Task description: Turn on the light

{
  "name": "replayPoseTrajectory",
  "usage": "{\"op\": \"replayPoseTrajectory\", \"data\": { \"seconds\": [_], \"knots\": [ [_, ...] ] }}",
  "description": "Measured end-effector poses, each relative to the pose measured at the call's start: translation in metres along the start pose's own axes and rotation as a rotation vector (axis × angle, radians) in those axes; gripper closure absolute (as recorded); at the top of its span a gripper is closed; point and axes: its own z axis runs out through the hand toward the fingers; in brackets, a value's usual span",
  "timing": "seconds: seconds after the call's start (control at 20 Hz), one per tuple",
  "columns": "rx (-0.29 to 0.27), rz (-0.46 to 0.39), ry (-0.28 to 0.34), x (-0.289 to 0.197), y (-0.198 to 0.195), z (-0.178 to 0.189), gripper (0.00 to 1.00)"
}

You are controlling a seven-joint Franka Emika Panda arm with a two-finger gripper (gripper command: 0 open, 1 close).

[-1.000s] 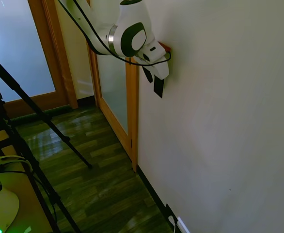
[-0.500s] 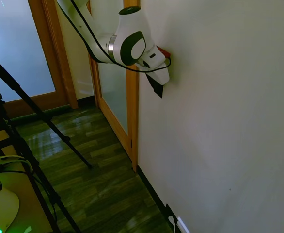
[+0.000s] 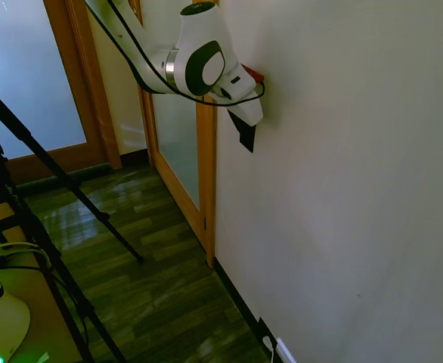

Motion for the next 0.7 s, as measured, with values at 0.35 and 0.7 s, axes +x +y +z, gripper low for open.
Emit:
{"op": "replayPoseTrajectory", "data": {
  "seconds": [0.35, 0.7],
  "knots": [
    [0.048, -0.009, 0.067, -0.014, 0.004, -0.033, 1.00],
    [0.023, -0.030, 0.030, -0.049, 0.015, -0.038, 0.00]
  ]
}}
